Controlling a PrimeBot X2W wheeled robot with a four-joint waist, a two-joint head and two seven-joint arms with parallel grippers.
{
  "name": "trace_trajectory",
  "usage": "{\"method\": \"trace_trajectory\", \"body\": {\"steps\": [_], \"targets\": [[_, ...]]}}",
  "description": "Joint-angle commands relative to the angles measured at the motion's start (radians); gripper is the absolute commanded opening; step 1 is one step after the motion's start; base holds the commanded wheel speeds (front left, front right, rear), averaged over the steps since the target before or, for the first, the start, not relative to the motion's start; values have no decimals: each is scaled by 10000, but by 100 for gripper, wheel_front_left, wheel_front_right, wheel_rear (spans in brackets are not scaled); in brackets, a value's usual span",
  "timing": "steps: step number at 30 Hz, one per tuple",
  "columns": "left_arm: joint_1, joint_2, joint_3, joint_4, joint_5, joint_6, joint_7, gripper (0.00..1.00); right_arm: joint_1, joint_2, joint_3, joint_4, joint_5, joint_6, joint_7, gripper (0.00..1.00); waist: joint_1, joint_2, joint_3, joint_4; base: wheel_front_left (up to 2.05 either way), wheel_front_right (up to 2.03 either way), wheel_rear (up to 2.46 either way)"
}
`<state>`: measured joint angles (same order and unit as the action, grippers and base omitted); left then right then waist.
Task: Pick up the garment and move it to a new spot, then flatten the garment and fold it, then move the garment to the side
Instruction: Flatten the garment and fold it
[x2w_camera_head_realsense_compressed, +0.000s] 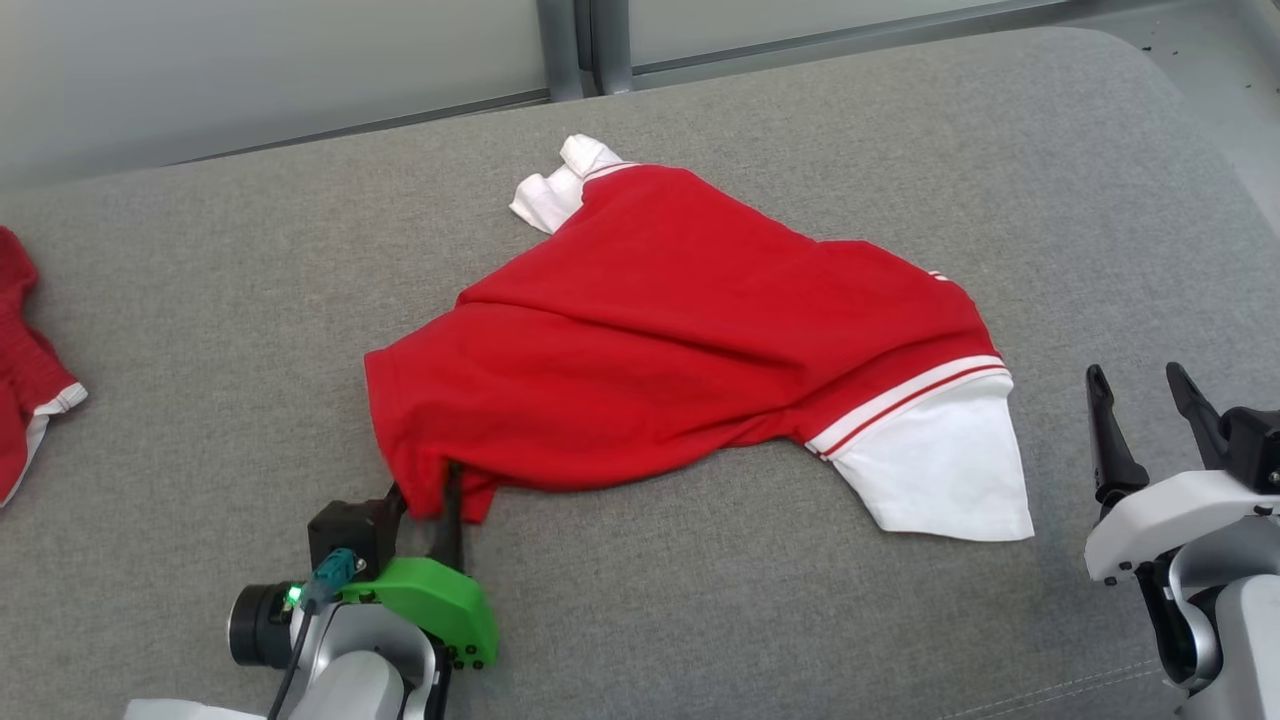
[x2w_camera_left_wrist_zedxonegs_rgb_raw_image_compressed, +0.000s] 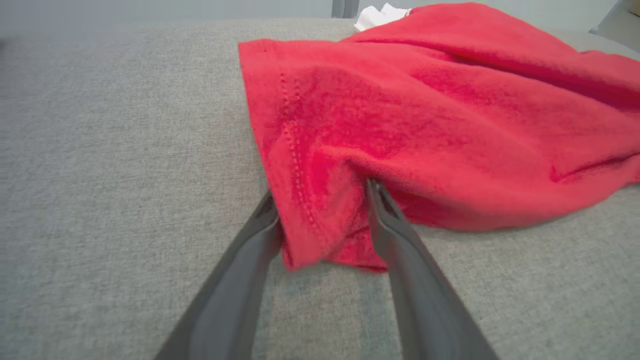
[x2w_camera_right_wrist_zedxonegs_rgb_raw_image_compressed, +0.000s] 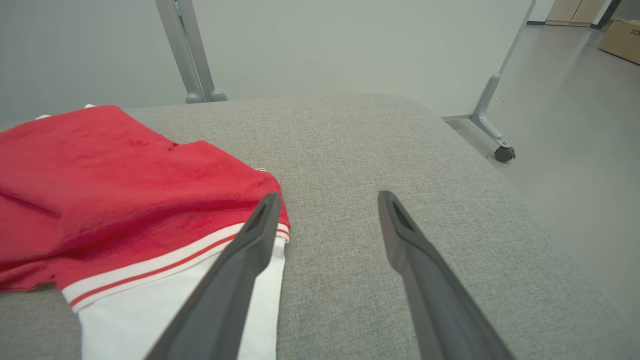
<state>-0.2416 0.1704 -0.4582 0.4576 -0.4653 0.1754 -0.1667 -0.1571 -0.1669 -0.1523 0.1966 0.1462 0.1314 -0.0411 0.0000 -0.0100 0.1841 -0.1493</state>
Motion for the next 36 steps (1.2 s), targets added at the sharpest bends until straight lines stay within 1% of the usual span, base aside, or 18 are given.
{"method": "trace_trajectory", "body": {"steps": [1,8,15,17,18,23,27,30,36], "targets": [[-202,38,35,-86,79,-50,-163,0,21,-9,-73,-47,-15,-13,-6,100,0,100,-5,47,0,0,0],[-843,380,67,-1229,437,58,-388,0,37,126,-83,-34,-78,-13,-12,100,0,100,-107,332,0,0,0],[-1810,730,-157,-2712,759,2,527,0,-102,178,20,70,-73,-13,-62,100,0,100,-204,466,0,0,0],[-1959,761,-191,-2870,788,-21,675,0,-118,182,42,88,-74,-13,-71,100,0,100,-209,465,0,0,0],[-2250,848,-296,-3138,920,-43,958,0,-151,187,99,128,-60,-13,-79,100,0,100,-213,437,0,0,0],[-2510,796,-547,-3631,1058,-53,1403,0,-174,200,146,200,27,-13,-168,100,0,100,-188,328,0,0,0],[-2192,922,-714,-4167,1081,36,1724,0,-51,211,48,257,51,-13,-244,100,0,100,-149,325,0,0,0],[-1782,1094,-748,-4532,1065,167,1885,0,63,222,-95,286,28,-13,-287,100,0,100,-143,465,0,0,0],[-265,1506,-727,-5237,799,550,2073,0,183,304,-275,232,-108,-13,-233,100,0,100,-186,897,0,0,0]]}}
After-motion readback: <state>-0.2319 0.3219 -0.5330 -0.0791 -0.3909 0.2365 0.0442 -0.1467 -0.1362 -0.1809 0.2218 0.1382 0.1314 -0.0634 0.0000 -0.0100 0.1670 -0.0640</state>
